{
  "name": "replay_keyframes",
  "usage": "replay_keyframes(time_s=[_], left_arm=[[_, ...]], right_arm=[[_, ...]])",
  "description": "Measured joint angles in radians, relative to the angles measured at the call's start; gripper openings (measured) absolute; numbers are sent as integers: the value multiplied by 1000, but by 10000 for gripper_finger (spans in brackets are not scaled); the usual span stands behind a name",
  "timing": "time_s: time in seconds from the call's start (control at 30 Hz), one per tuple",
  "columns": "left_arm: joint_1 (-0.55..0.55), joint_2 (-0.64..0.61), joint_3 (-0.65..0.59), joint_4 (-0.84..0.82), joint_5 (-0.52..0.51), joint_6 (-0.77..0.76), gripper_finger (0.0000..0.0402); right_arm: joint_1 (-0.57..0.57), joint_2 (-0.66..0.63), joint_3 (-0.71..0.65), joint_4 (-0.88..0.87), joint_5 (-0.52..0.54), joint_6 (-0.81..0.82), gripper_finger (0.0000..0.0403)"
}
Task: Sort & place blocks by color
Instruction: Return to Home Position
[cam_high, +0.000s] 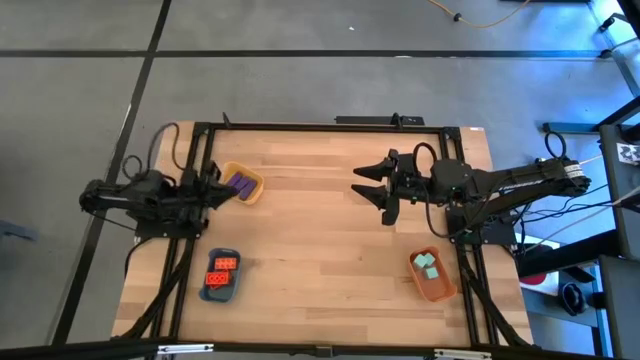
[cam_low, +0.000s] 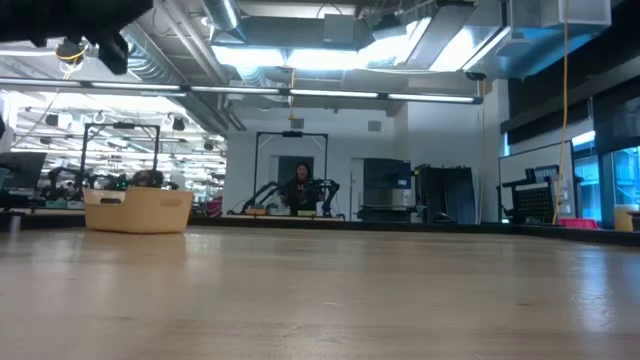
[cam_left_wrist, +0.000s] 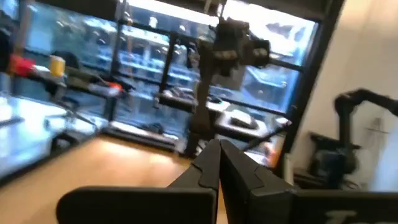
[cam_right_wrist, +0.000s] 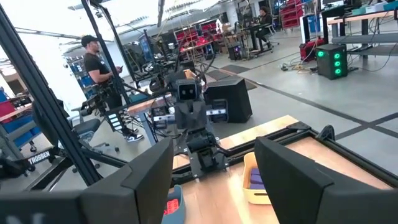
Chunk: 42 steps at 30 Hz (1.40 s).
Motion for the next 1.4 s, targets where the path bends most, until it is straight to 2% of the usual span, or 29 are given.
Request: replay_keyframes(time_s=[0.1,0.33,0.4,0.5,0.7,0.83,1.03,1.1,1.23,1.4], left_arm=[[2,-2,-62,118,42,-30,0],[5,-2,-216,304,46,-62,0],[22,-1,-216,224,50,-74,0],[55,-2,-215,200,70,-69,0],[185,-1,-215,69,200,-99,0],[257,-2,-215,89,301,-152,0],[279,-2,-215,88,305,-171,3],[279,-2,-215,88,305,-171,7],[279,-2,-216,88,304,-171,14],[279,-2,-216,87,304,-171,19]], right_arm=[[0,0,0,0,0,2,229],[0,0,0,-3,0,3,229],[0,0,0,-4,0,5,229],[0,0,0,-5,0,5,229],[0,0,0,-9,0,7,229],[0,0,0,-9,1,70,229],[0,-31,0,-62,6,68,226],[0,-61,0,-129,18,47,213],[0,-169,-27,-288,-9,-13,161],[-10,-379,-236,-247,-138,-54,94]])
